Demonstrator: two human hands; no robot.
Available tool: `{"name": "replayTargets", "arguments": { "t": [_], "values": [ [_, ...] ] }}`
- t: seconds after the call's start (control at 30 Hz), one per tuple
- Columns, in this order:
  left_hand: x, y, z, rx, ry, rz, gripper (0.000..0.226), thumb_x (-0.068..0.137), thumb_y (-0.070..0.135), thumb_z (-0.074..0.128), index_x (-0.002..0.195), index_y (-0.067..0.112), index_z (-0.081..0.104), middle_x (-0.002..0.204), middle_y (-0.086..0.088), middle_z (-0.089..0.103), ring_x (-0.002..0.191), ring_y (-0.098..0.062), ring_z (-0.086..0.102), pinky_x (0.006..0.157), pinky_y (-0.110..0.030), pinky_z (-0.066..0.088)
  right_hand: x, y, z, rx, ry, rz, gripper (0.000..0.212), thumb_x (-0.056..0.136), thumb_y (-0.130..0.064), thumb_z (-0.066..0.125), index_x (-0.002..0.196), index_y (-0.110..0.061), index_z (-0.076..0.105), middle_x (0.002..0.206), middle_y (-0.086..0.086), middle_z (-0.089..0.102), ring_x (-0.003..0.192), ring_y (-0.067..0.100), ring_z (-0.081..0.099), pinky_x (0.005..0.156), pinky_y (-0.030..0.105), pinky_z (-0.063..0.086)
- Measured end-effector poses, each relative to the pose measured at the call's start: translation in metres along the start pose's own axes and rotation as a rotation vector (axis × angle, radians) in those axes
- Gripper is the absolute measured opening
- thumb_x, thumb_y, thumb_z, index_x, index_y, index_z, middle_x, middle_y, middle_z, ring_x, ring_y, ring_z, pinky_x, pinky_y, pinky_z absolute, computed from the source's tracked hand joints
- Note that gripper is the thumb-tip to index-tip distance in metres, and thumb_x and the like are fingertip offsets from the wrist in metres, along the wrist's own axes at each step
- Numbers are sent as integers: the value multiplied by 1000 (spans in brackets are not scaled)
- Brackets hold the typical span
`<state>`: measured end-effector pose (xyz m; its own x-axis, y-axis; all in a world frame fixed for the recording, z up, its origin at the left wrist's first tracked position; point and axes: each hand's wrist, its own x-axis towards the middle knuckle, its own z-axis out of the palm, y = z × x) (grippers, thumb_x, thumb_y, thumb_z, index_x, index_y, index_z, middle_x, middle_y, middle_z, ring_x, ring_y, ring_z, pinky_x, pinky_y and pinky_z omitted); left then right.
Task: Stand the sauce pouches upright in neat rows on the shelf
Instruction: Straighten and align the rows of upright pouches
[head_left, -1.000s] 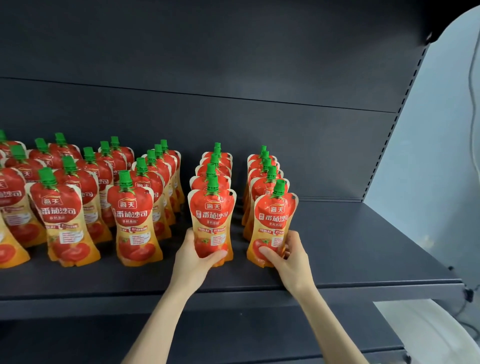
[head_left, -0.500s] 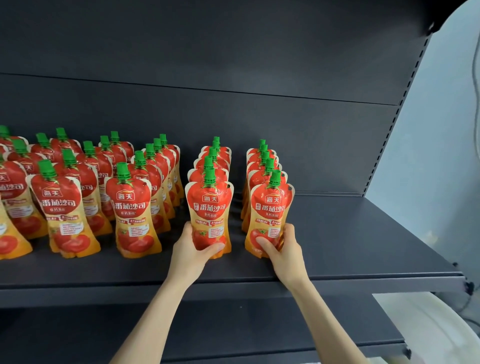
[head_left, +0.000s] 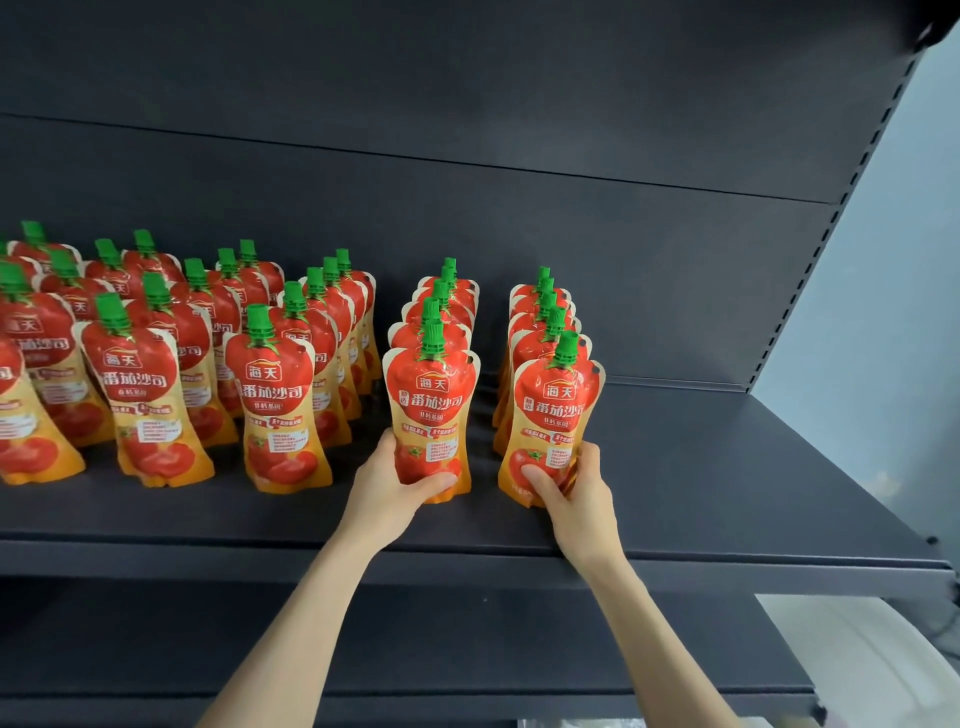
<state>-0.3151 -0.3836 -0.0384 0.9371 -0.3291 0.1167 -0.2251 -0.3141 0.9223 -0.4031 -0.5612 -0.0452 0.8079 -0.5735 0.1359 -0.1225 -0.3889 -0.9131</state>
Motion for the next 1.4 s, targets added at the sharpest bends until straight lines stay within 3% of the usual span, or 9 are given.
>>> {"name": "replayTargets", "arguments": {
  "t": [0.17, 0.33, 0.47, 0.57, 0.7, 0.83, 1.03, 1.2, 1.4],
  "values": [
    [-2, 0, 1, 29, 6, -2, 72, 77, 29, 74, 136, 17, 34, 132, 0, 51, 122, -20, 50, 97, -35, 43, -2, -2, 0, -2, -2, 6, 53, 82, -44, 64, 123, -24, 37, 122, -4, 58, 108, 15, 59, 96, 40, 51],
    [-10, 0, 0, 24, 57, 15, 79, 74, 28, 78, 137, 15, 32, 132, -2, 48, 117, -16, 50, 89, -26, 43, -8, -9, -5, 53, 24, -19, 57, 81, -34, 69, 127, -17, 40, 118, -4, 58, 102, 9, 59, 86, 23, 49],
    [-28, -3, -4, 154, 149, 31, 93, 77, 33, 74, 147, 9, 17, 146, -9, 32, 134, -24, 36, 102, -37, 38, -22, -9, -7, -6, 74, -30, 72, 78, -40, 71, 136, -20, 34, 133, -1, 50, 123, 17, 48, 101, 42, 46],
    [-46, -8, -11, 163, 214, 89, 80, 81, 29, 71, 144, 9, 26, 143, -9, 37, 132, -22, 39, 100, -31, 38, -35, -12, -4, -27, 143, -46, 68, 81, -37, 69, 137, -20, 34, 139, 1, 42, 131, 20, 38, 105, 45, 41],
    [-56, -21, -39, 154, 370, 225, 47, 81, 18, 70, 123, 11, 52, 117, -5, 55, 110, -22, 54, 89, -36, 49, -53, -22, 13, 20, 218, -136, 39, 83, -25, 69, 115, -29, 48, 115, -10, 48, 115, 18, 50, 96, 41, 47],
    [-52, -31, -75, 150, 499, 235, 41, 79, 16, 73, 114, 7, 53, 112, -9, 55, 105, -25, 55, 82, -37, 52, -70, -40, 46, -9, 264, -208, 30, 85, -19, 66, 112, -19, 55, 110, -4, 52, 105, 19, 54, 90, 33, 47],
    [-37, -48, -103, 184, 494, 213, 73, 72, 19, 79, 130, 1, 38, 129, -21, 41, 119, -32, 46, 90, -35, 45, -72, -61, 96, -22, 267, -126, 59, 83, -24, 70, 133, -15, 41, 123, -6, 44, 118, 16, 45, 98, 31, 41],
    [-22, -56, -114, 181, 372, 115, 88, 73, 31, 78, 140, 7, 25, 138, -15, 36, 126, -31, 42, 94, -44, 47, -61, -66, 122, -83, 290, -41, 88, 78, -30, 74, 145, -12, 20, 146, 5, 32, 136, 22, 28, 110, 43, 33],
    [-11, -59, -112, 153, 340, 83, 84, 76, 34, 75, 140, 9, 27, 134, -13, 41, 123, -29, 46, 88, -42, 50, -42, -64, 135, -89, 290, 39, 88, 72, -36, 78, 141, -18, 26, 137, 3, 46, 127, 23, 44, 103, 49, 43]
  ]
}}
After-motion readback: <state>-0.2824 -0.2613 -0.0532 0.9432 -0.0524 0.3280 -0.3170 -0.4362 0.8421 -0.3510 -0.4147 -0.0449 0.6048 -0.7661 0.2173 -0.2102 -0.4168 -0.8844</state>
